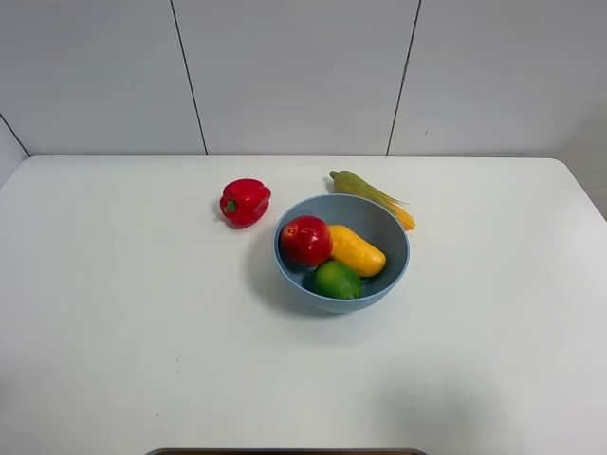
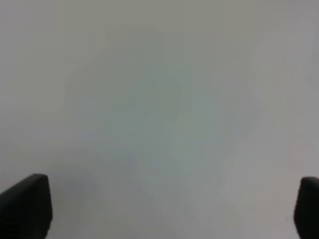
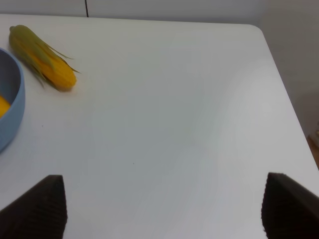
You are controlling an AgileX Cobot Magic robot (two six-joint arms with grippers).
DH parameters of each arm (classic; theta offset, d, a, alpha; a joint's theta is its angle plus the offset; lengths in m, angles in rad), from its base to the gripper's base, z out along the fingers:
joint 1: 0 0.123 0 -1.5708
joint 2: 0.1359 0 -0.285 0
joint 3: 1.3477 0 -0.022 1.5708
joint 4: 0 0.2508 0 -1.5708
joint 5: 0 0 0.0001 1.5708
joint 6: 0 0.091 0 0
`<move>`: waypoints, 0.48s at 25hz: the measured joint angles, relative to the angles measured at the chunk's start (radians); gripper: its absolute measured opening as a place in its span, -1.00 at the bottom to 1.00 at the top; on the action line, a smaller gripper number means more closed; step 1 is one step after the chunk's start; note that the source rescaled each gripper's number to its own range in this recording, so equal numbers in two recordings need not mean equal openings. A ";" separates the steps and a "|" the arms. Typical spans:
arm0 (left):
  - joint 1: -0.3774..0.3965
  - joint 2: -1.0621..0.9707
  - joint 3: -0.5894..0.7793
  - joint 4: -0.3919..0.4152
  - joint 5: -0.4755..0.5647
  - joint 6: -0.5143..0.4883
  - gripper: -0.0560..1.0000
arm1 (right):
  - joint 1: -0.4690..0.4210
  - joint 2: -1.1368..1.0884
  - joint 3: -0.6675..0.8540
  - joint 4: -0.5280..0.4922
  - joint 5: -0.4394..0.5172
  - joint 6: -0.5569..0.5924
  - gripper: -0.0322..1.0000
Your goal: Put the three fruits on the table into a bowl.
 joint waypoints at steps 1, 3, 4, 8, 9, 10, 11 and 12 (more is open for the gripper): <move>0.008 -0.029 0.000 -0.001 0.005 0.002 0.97 | 0.000 0.000 0.000 0.000 0.000 0.000 0.05; 0.016 -0.082 0.000 -0.002 0.019 0.006 0.97 | 0.000 0.000 0.000 0.000 0.000 0.000 0.05; 0.017 -0.103 0.000 -0.002 0.022 0.007 0.97 | 0.000 0.000 0.000 0.000 0.000 0.000 0.05; 0.017 -0.141 0.000 -0.004 0.033 0.008 0.97 | 0.000 0.000 0.000 0.000 0.000 0.000 0.05; 0.017 -0.142 0.000 -0.005 0.035 0.011 0.97 | 0.000 0.000 0.000 0.000 0.000 0.000 0.05; 0.017 -0.142 0.000 -0.005 0.035 0.011 0.97 | 0.000 0.000 0.000 0.000 0.000 0.000 0.05; 0.017 -0.142 0.000 -0.005 0.035 0.011 0.97 | 0.000 0.000 0.000 0.000 0.000 0.000 0.05; 0.017 -0.142 0.000 -0.005 0.035 0.012 0.97 | 0.000 0.000 0.000 0.000 0.000 0.000 0.05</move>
